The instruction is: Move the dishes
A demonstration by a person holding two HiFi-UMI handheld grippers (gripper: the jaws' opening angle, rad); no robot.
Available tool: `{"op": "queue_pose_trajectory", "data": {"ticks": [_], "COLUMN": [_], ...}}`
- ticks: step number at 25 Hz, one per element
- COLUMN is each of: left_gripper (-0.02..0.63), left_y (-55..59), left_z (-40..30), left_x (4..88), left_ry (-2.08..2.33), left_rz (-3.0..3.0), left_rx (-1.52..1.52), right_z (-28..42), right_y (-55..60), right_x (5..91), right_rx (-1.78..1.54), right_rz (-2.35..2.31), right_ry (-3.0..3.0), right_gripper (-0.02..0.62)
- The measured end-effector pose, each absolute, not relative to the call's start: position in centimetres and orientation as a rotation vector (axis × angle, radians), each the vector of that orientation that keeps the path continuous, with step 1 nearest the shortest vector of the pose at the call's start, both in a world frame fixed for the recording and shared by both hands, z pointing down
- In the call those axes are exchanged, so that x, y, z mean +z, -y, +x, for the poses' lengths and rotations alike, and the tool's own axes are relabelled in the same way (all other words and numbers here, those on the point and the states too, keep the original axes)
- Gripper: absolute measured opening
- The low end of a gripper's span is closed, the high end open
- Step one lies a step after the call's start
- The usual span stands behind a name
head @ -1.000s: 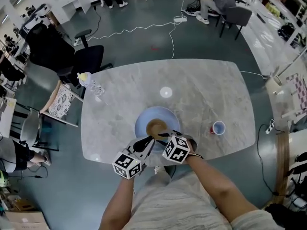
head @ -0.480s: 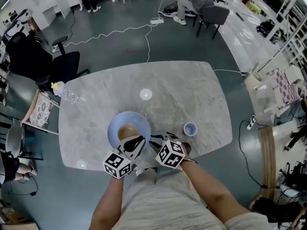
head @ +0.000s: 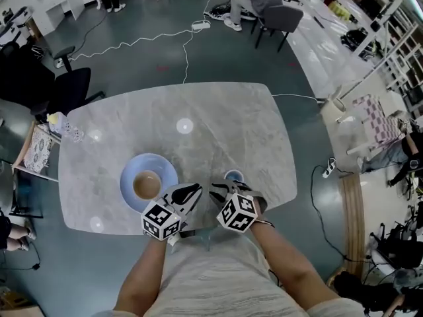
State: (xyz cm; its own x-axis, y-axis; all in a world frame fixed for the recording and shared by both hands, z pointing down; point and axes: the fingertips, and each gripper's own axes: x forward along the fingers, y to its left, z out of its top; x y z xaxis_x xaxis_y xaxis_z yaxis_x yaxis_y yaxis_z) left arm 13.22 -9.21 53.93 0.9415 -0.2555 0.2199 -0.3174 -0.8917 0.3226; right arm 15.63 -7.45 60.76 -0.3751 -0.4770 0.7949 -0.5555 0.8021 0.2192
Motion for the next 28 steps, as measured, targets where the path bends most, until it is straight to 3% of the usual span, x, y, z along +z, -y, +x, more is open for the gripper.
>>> {"op": "queue_pose_trajectory", "data": {"ticks": [11,28], "left_gripper": [0.055,0.055], "left_y": [8.3,9.4], "left_z": [18.8,19.9], "left_x": [54.9,56.6], "left_ry": [0.363,0.466], "left_rz": [2.717,2.660], "left_rx": [0.230,0.165], "right_z": [22.1,23.4], "right_y": [5.5,5.3], "right_x": [63.4,68.3], "right_rx": [0.072,-0.048], "right_rz": [0.660,0.378], "right_ry": [1.882,1.755], "right_gripper": [0.114,0.092]}}
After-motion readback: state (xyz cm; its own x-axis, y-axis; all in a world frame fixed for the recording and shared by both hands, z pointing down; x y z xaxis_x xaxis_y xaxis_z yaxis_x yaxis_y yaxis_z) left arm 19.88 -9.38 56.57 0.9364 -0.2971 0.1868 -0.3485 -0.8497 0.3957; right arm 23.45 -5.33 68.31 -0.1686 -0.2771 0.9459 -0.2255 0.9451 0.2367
